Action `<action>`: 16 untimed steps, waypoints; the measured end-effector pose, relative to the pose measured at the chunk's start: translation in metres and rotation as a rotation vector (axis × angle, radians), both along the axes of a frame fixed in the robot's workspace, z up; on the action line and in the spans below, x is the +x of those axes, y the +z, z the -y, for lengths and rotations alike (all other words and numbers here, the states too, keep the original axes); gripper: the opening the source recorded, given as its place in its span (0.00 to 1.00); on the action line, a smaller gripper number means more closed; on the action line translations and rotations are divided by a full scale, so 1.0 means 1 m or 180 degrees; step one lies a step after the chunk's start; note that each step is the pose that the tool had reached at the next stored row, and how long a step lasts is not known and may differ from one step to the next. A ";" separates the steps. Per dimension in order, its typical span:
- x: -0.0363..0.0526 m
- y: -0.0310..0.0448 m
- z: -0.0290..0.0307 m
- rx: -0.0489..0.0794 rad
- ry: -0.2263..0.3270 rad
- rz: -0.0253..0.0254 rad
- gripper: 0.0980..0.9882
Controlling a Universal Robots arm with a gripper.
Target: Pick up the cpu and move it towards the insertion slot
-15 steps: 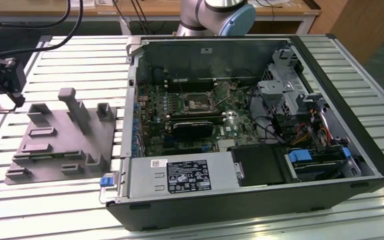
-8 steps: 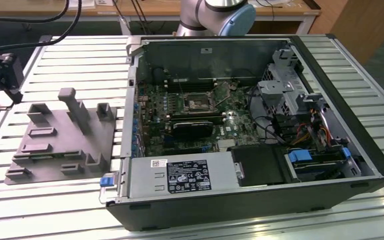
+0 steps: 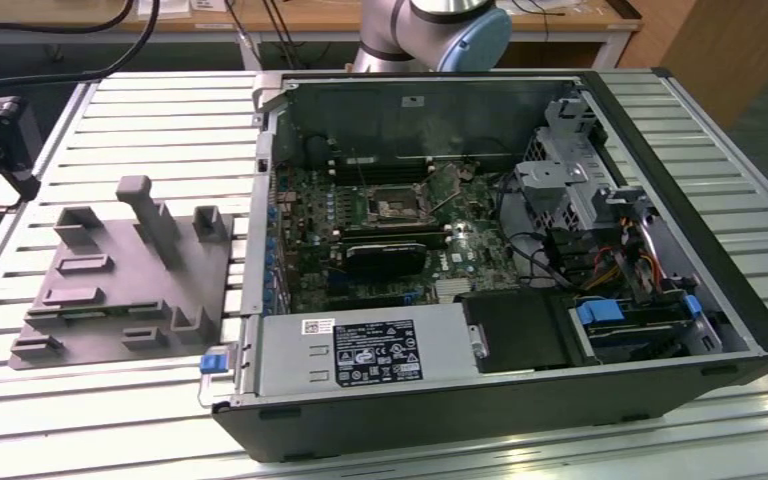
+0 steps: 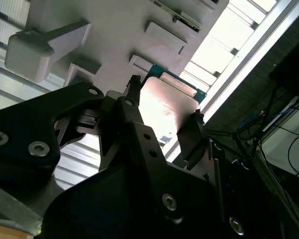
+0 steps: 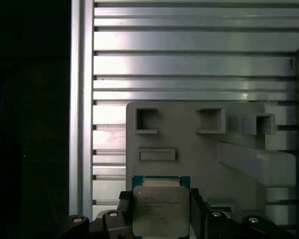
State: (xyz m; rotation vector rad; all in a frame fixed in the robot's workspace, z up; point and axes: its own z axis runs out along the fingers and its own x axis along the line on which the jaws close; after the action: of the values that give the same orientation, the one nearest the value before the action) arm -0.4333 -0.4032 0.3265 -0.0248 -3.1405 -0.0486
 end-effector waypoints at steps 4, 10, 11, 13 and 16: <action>0.0000 0.0046 0.0000 0.0000 -0.0001 0.0000 0.50; 0.0000 0.0109 -0.0005 0.0000 -0.0003 0.0000 0.50; 0.0000 0.0119 -0.0005 0.0000 -0.0003 0.0000 0.50; 0.0000 0.0140 -0.0007 0.0000 -0.0004 0.0000 0.50; 0.0000 0.0170 -0.0009 0.0000 -0.0005 0.0000 0.50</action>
State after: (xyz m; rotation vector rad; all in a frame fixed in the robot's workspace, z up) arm -0.4334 -0.4022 0.3435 -0.0271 -3.1404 -0.0486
